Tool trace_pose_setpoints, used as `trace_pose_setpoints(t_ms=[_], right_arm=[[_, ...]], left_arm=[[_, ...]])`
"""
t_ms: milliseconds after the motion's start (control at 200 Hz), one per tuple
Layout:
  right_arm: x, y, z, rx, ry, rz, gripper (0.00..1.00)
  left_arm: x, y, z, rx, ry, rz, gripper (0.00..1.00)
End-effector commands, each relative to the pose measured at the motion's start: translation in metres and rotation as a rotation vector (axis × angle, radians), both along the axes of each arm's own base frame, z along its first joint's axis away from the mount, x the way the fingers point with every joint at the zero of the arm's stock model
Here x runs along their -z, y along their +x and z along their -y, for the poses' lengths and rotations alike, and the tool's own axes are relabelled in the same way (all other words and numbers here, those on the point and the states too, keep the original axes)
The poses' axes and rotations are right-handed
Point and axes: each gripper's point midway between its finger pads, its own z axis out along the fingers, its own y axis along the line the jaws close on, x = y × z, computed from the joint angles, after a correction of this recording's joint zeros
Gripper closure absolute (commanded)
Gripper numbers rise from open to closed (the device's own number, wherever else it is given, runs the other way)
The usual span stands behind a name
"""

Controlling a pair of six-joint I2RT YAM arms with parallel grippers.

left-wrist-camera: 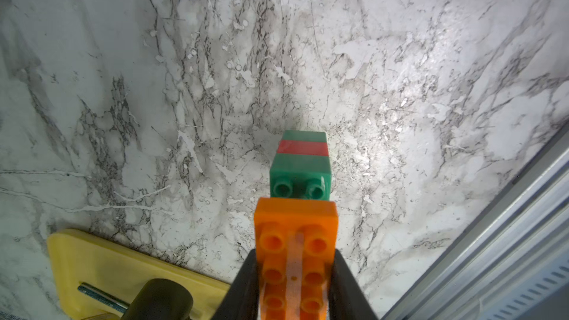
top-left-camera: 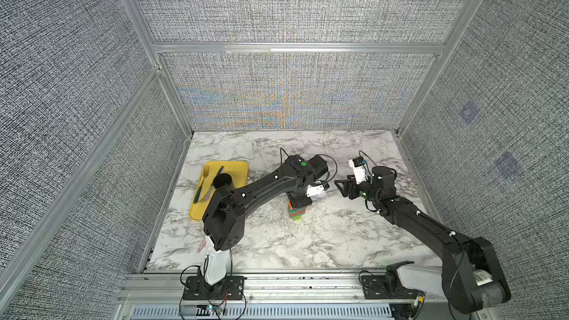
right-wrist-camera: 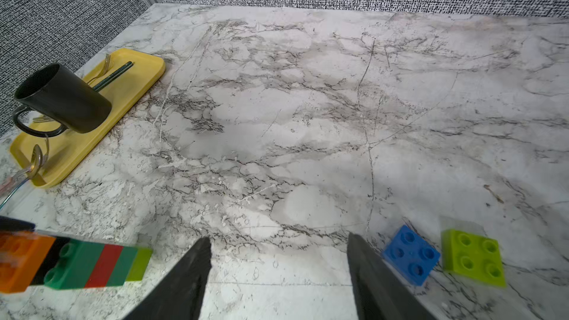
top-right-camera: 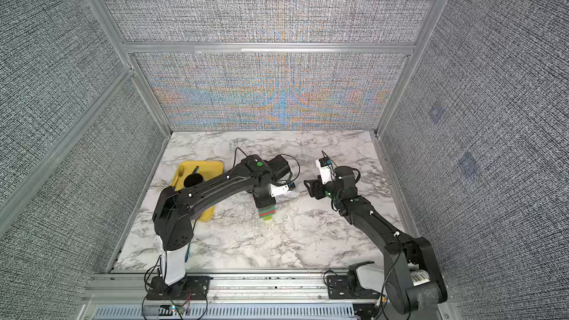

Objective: Assemble a carrot with lego
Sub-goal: Assemble the lego brick with the lego brick.

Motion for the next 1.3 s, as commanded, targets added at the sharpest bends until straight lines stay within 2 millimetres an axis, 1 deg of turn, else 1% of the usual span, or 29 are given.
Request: trace_pose_setpoints(t_ms=[0,80,130,240,330,340,360,510,801,1001,1171,1296], right_arm=[[-0.006,0.002,-0.002,-0.007,0.006,0.024,0.29],[-0.007,0.002,-0.001,-0.005,0.007,0.025,0.29],[-0.007,0.002,-0.001,-0.003,0.006,0.026,0.29],[-0.007,0.003,-0.001,0.001,0.007,0.026,0.29],[-0.007,0.003,-0.001,0.0,0.008,0.024,0.29],[-0.007,0.003,-0.001,0.001,0.008,0.023,0.29],[-0.007,0.003,-0.001,0.002,0.008,0.024,0.29],[-0.007,0.003,0.0,0.006,0.003,0.025,0.29],[-0.005,0.004,0.001,0.014,0.003,0.017,0.29],[-0.004,0.004,0.002,0.022,0.005,0.011,0.29],[0.0,0.005,0.003,0.036,0.004,-0.003,0.29],[0.003,0.007,0.006,0.056,0.002,-0.013,0.29]], left_arm=[[0.025,0.002,-0.003,-0.063,0.018,-0.056,0.98],[0.028,0.003,-0.009,-0.079,0.029,-0.066,0.97],[0.026,0.004,-0.01,-0.08,0.028,-0.053,0.96],[0.01,0.012,-0.003,-0.08,-0.019,-0.006,0.92],[0.003,0.016,0.004,-0.085,-0.046,0.017,0.85],[-0.006,0.017,0.004,-0.086,-0.066,0.033,0.85],[-0.011,0.017,0.006,-0.086,-0.077,0.042,0.83],[-0.021,0.016,0.01,-0.084,-0.112,0.057,0.73],[-0.021,0.016,0.01,-0.077,-0.117,0.068,0.62],[-0.013,0.015,0.009,-0.067,-0.101,0.05,0.61],[-0.007,0.015,0.01,-0.065,-0.092,0.038,0.58],[-0.011,0.016,0.01,-0.066,-0.098,0.044,0.56]])
